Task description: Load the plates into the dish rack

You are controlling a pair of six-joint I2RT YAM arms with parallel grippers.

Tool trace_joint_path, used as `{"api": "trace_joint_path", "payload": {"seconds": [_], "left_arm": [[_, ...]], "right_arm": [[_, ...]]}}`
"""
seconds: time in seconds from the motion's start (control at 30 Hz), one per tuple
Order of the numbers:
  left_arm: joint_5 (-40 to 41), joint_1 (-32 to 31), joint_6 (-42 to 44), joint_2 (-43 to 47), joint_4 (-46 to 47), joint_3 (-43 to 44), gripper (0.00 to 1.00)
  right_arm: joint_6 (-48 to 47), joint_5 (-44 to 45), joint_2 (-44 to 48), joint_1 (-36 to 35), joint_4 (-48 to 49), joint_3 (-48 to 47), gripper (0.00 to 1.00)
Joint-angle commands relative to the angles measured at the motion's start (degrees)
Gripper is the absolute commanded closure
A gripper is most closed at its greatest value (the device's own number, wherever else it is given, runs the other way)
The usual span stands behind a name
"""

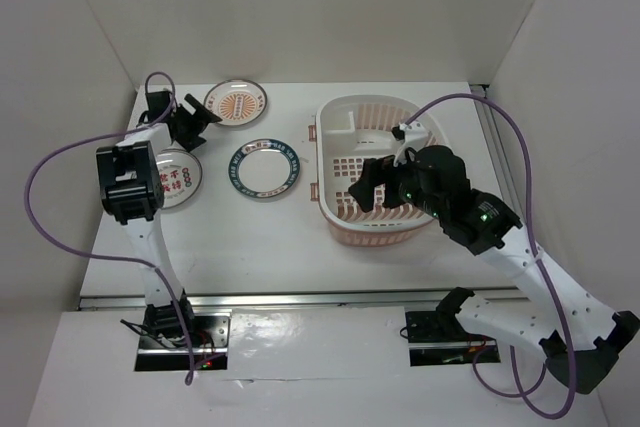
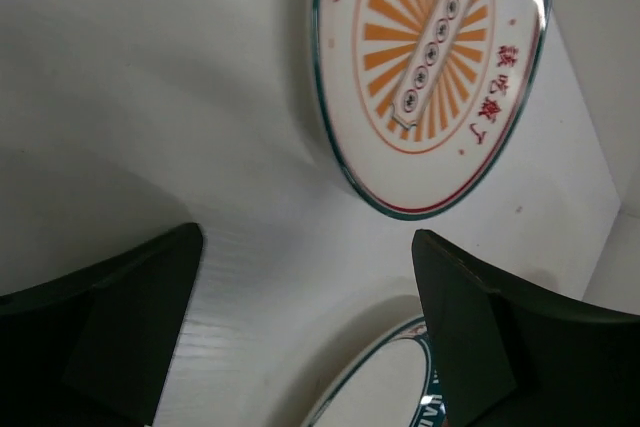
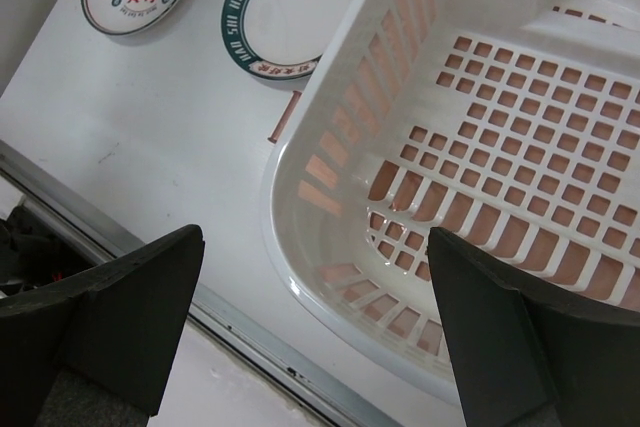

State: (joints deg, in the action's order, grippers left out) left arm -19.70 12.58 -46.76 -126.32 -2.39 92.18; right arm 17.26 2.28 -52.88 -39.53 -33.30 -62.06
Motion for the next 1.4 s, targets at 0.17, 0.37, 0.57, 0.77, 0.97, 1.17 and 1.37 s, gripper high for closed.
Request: {"api": "trace_joint_path", "payload": {"seconds": [0.17,0.37,0.57,0.77,0.97,1.17,1.37], "left_arm": [[-1.5,-1.1,-1.5,-8.6,0.5,11.4,0.02],[-1.5,-2.1,-4.0,-12.9,0.0,16.3,0.10],[-0.2,-2.6,-5.7,-15.1,-0.5,18.6,0.44],[1.0,-2.6,-5.7,-16.1,-1.6,18.6,0.93],[-2.2,-1.6,-5.7,-12.9,2.1,15.0,1.00],[-2.7,-1.6,-5.1,-0.3,8.4,3.9,1.00],[-0.8,-1.6,-3.2,18.6,11.7,-5.6,1.00]], "right_arm": [[-0.2,-0.5,-1.7,-0.9,5.3,-0.4,0.00],[0.3,-0.5,-3.5,-2.0,6.4,-1.0,0.00],[0.8,-0.5,-4.8,-2.6,7.5,-0.4,0.00],[1.4,-0.5,-5.8,-4.2,8.6,-0.4,0.00],[1.4,1.2,-6.4,-4.2,9.1,0.1,0.00],[0.0,5.3,-6.9,-4.8,14.1,2.5,0.00],[-3.3,6.3,-8.5,-4.2,21.3,5.0,0.00]]}}
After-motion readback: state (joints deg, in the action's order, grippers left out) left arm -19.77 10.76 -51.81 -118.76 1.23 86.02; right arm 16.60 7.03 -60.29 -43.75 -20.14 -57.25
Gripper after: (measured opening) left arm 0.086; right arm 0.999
